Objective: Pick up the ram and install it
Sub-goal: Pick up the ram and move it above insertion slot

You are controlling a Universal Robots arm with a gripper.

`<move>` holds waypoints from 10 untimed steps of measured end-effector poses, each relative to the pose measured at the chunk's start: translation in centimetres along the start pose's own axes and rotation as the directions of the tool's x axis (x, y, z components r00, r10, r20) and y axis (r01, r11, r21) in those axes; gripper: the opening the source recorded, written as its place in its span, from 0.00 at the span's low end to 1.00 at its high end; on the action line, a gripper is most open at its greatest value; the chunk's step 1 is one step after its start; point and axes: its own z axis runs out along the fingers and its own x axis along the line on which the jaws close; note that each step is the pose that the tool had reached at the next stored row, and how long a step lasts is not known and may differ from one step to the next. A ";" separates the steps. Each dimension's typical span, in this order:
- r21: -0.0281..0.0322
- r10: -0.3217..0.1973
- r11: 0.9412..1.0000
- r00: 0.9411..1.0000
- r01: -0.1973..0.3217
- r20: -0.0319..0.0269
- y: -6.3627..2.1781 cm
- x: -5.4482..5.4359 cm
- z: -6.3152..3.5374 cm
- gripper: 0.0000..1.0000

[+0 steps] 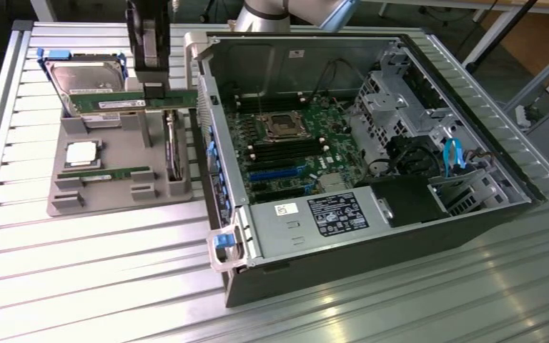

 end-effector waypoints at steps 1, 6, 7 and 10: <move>0.000 0.000 1.000 1.000 0.000 0.000 -0.27 0.0 -0.01 0.11; 0.000 0.000 1.000 1.000 0.000 0.000 -2.63 0.0 -0.12 0.11; 0.000 0.000 1.000 1.000 0.000 0.000 -3.19 -0.1 -0.16 0.11; 0.000 0.000 1.000 1.000 0.000 0.000 -4.37 -0.1 -0.21 0.11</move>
